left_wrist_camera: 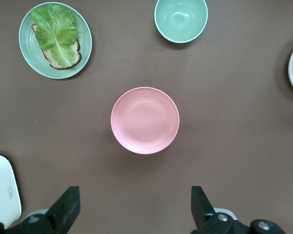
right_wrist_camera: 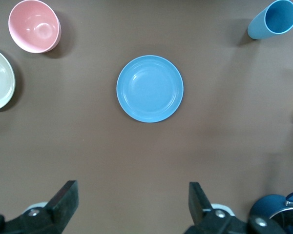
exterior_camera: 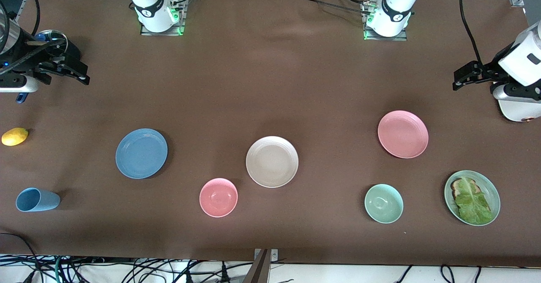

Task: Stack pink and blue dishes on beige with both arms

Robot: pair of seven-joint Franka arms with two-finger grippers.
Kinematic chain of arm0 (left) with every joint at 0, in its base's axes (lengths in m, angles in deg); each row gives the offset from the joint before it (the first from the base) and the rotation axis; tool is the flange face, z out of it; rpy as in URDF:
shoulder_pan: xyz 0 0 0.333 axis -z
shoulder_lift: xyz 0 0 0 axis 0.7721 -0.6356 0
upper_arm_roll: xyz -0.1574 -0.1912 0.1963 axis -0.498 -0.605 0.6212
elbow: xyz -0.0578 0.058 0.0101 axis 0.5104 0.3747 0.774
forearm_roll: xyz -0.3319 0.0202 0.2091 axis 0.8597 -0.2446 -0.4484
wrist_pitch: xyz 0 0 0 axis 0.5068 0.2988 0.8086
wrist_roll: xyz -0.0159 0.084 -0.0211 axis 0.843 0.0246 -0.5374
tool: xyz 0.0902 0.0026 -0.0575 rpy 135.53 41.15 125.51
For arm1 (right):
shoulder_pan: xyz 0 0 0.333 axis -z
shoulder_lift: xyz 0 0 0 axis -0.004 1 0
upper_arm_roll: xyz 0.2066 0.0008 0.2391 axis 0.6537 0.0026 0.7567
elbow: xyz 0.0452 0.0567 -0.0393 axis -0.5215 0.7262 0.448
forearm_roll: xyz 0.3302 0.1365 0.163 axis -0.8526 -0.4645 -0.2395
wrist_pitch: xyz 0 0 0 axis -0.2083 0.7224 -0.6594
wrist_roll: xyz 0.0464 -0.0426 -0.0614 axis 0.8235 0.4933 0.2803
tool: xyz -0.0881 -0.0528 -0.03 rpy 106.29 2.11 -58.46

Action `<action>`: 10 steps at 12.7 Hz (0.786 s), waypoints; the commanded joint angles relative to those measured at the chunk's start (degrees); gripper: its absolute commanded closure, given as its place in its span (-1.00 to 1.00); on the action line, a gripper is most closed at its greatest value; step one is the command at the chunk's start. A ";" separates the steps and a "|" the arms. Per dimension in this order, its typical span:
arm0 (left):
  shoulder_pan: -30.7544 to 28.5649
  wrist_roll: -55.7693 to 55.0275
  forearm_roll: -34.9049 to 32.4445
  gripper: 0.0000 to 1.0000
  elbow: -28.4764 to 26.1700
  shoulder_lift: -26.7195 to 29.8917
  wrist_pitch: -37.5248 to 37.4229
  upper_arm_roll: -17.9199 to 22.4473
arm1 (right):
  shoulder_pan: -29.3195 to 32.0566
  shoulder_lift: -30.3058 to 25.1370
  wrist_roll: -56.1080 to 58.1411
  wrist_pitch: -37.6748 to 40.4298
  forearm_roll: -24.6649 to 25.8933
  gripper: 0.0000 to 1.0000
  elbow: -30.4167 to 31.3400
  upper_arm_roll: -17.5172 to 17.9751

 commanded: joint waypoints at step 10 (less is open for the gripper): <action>-1.01 -0.40 1.24 -1.00 4.24 -4.62 -0.88 -0.10 | -0.09 -0.01 0.15 0.81 -0.55 -1.00 -0.98 0.04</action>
